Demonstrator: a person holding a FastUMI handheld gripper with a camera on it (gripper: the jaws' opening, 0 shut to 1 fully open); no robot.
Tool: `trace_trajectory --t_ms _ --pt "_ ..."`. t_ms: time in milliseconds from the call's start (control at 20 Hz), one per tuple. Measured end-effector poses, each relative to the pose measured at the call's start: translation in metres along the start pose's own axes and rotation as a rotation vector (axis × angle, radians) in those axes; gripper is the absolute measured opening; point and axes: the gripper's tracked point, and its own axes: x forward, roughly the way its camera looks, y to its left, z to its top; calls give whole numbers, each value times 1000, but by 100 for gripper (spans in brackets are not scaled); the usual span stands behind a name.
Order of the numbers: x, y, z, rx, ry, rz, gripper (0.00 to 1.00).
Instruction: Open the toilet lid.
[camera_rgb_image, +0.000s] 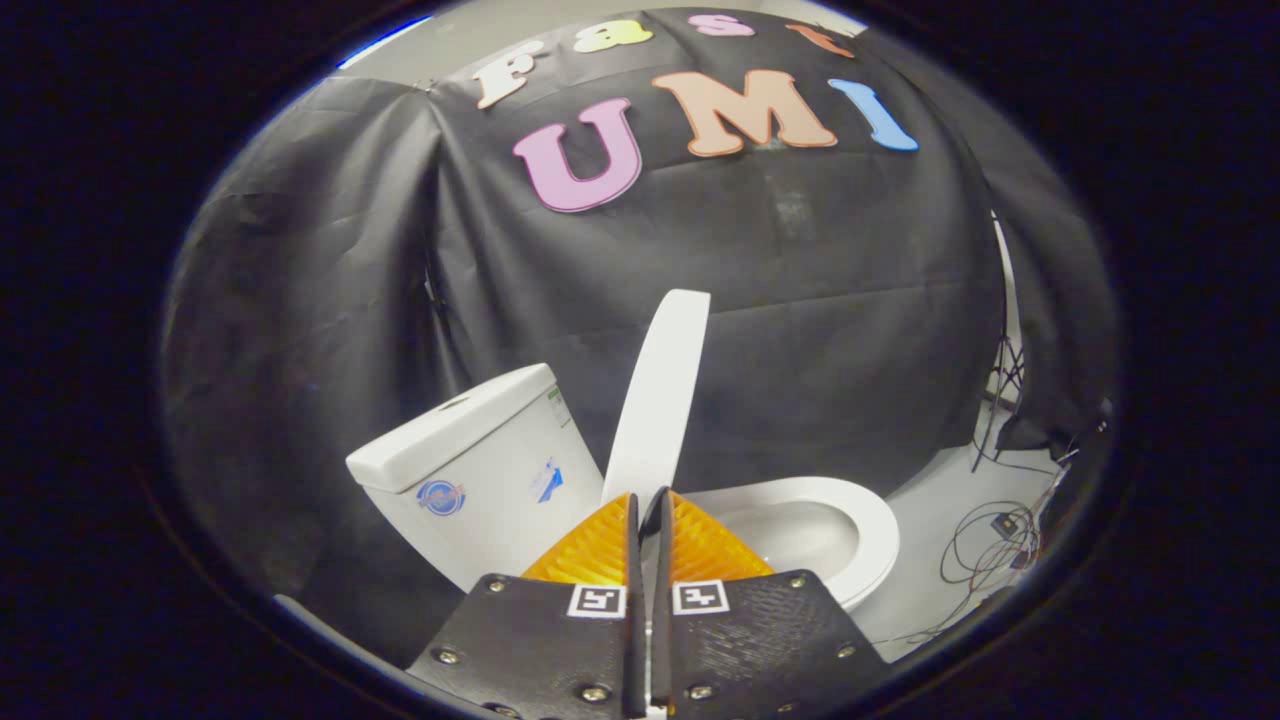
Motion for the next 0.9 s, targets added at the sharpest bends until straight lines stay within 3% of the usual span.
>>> trace_trajectory --t_ms 500,900 --pt "8 42 7 -134 -61 8 3" --pt "18 82 6 -168 -108 52 3"
